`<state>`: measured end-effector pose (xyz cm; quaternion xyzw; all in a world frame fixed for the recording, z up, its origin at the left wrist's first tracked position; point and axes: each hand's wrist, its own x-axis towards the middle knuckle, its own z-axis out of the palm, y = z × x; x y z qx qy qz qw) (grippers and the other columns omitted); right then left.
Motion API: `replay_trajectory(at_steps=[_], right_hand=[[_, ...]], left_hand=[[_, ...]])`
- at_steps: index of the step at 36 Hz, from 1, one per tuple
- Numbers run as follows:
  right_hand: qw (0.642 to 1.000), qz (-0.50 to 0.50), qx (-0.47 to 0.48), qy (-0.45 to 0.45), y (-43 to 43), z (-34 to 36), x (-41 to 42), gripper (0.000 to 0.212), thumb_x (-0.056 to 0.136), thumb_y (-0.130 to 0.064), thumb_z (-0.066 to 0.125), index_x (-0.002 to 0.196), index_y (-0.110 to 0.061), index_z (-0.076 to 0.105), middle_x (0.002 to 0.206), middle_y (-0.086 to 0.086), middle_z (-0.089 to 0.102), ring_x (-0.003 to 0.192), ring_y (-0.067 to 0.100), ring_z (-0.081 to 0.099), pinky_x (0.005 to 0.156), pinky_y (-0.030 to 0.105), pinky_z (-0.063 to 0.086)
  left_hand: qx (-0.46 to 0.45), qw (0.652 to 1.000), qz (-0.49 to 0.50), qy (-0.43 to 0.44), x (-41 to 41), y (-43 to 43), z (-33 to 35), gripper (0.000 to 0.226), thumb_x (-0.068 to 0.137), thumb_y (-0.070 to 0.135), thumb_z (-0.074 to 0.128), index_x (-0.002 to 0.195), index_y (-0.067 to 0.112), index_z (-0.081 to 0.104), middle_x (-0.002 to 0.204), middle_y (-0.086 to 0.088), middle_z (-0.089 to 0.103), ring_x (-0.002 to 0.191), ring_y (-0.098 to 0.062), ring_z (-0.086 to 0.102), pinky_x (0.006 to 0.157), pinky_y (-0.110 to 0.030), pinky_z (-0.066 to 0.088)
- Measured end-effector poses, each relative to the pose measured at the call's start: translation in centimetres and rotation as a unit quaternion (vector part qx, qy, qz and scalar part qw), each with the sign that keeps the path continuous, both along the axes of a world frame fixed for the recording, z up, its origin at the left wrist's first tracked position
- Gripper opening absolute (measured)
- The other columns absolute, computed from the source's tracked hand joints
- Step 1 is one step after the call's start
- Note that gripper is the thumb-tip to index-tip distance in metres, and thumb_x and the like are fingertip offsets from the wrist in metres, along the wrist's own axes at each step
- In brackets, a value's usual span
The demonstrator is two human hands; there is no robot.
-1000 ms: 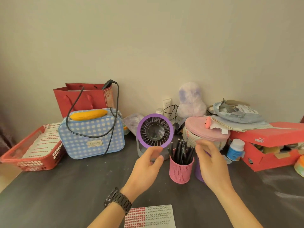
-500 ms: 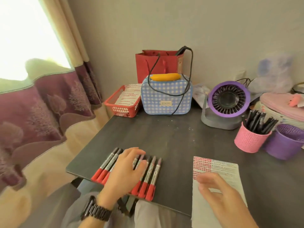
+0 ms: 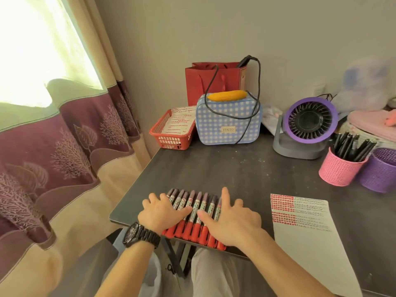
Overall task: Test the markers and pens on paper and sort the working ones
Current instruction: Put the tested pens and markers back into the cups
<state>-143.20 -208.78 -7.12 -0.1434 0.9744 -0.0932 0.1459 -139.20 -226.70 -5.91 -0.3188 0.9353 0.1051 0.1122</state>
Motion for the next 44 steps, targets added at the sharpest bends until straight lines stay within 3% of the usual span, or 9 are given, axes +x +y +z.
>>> replay_trajectory(at_steps=[4,7,16,23,29,35,40,44], right_hand=[[1.000,0.010,0.024,-0.002,-3.0,-0.3,-0.7,0.110,0.080,-0.093,0.012,0.161,-0.022,-0.012,0.149,0.019,0.035,0.125,0.035,0.051,0.085,0.042,0.041],[0.999,0.024,0.042,-0.009,-4.6,-0.6,-1.1,0.103,0.085,-0.088,0.014,0.161,-0.023,-0.012,0.153,0.023,0.028,0.130,0.039,0.044,0.094,0.043,0.040],[1.000,0.018,0.023,-0.011,-4.5,-1.6,-1.9,0.116,0.081,-0.092,0.022,0.158,-0.017,-0.021,0.163,0.013,0.017,0.135,0.040,0.039,0.103,0.043,0.040],[0.999,0.027,0.011,-0.017,-3.9,-2.7,-1.4,0.121,0.079,-0.092,0.031,0.158,-0.016,-0.021,0.166,0.012,0.007,0.140,0.040,0.030,0.106,0.045,0.038],[1.000,0.016,0.012,-0.022,-4.2,-2.0,-1.5,0.124,0.085,-0.077,0.053,0.157,-0.012,-0.024,0.166,0.012,0.006,0.137,0.040,0.038,0.103,0.043,0.042],[0.999,0.026,0.012,-0.029,-4.1,-1.5,-1.9,0.104,0.101,-0.047,0.055,0.156,-0.013,-0.026,0.163,0.016,0.008,0.133,0.038,0.042,0.100,0.043,0.046],[0.999,0.034,0.021,-0.019,-3.4,-0.9,-2.5,0.109,0.098,-0.028,0.064,0.156,-0.013,-0.027,0.158,0.020,0.015,0.127,0.038,0.048,0.098,0.043,0.049],[0.999,0.030,0.023,0.005,-3.0,-0.5,-3.0,0.111,0.093,-0.018,0.068,0.157,-0.011,-0.023,0.156,0.020,0.025,0.127,0.037,0.049,0.099,0.042,0.048]], left_hand=[[0.010,1.000,-0.008,-0.017,-0.7,0.3,-0.1,0.090,0.084,0.078,0.048,0.146,0.013,0.036,0.149,-0.010,0.033,0.140,-0.034,0.032,0.105,-0.046,0.039],[0.009,1.000,-0.016,-0.022,-0.9,0.2,-0.3,0.076,0.091,0.069,0.047,0.141,0.013,0.039,0.145,-0.009,0.035,0.137,-0.034,0.034,0.104,-0.046,0.039],[-0.006,0.994,-0.079,-0.072,-1.7,-0.3,-0.1,0.076,0.097,0.066,0.043,0.142,0.006,0.036,0.139,-0.010,0.034,0.127,-0.036,0.048,0.106,-0.043,0.043],[-0.011,0.993,-0.084,-0.081,-1.8,-0.7,-0.3,0.072,0.098,0.066,0.038,0.144,0.010,0.033,0.143,-0.008,0.033,0.131,-0.035,0.046,0.107,-0.043,0.041],[-0.015,0.992,-0.079,-0.093,-1.9,-0.3,-0.1,0.070,0.099,0.061,0.040,0.145,0.010,0.032,0.143,-0.008,0.031,0.129,-0.035,0.045,0.106,-0.041,0.043],[-0.023,0.990,-0.092,-0.103,-2.2,0.8,1.3,0.065,0.102,0.052,0.043,0.144,0.004,0.032,0.142,-0.011,0.033,0.128,-0.035,0.048,0.102,-0.036,0.041],[-0.030,0.990,-0.091,-0.101,-2.8,1.4,1.4,0.059,0.102,0.043,0.044,0.142,0.002,0.033,0.140,-0.011,0.035,0.129,-0.030,0.047,0.097,-0.033,0.041],[-0.019,0.995,-0.072,-0.064,-3.0,1.5,0.6,0.055,0.098,0.037,0.055,0.139,0.005,0.035,0.137,-0.012,0.038,0.123,-0.034,0.052,0.097,-0.036,0.044]])
